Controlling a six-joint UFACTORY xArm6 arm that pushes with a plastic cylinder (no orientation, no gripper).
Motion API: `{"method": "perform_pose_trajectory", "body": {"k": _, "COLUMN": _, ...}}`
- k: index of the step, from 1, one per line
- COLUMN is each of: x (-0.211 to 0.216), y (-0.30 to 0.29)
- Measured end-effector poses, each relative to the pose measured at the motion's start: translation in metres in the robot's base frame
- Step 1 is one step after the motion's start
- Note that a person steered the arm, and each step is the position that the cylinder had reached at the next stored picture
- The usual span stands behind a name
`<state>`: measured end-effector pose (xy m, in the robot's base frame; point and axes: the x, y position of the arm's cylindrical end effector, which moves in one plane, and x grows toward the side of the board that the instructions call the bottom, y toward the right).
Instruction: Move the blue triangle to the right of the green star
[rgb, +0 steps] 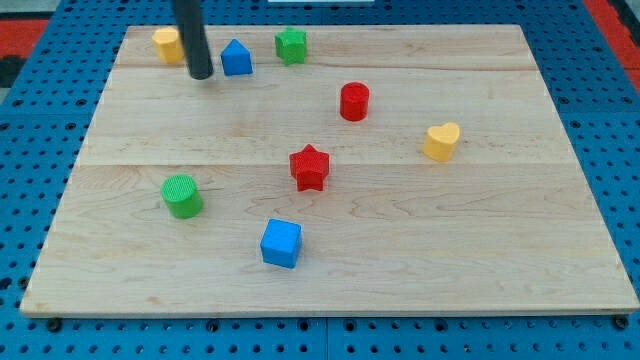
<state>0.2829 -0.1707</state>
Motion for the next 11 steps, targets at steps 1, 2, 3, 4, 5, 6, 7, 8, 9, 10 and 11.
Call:
{"method": "perform_pose_trajectory", "body": {"k": 1, "x": -0.015, "y": 0.003}}
{"method": "perform_pose_trajectory", "body": {"k": 2, "x": -0.024, "y": 0.059}}
{"method": "perform_pose_trajectory", "body": {"k": 3, "x": 0.006, "y": 0.109}}
{"method": "perform_pose_trajectory", "body": {"k": 4, "x": 0.004, "y": 0.145}}
{"method": "perform_pose_trajectory", "body": {"k": 5, "x": -0.001, "y": 0.053}}
{"method": "perform_pose_trajectory", "body": {"k": 6, "x": -0.008, "y": 0.115}}
{"method": "perform_pose_trajectory", "body": {"k": 7, "x": -0.016, "y": 0.183}}
{"method": "perform_pose_trajectory", "body": {"k": 8, "x": -0.017, "y": 0.185}}
{"method": "perform_pose_trajectory", "body": {"k": 9, "x": -0.019, "y": 0.137}}
{"method": "perform_pose_trajectory", "body": {"k": 10, "x": -0.041, "y": 0.174}}
{"method": "perform_pose_trajectory", "body": {"k": 11, "x": -0.07, "y": 0.171}}
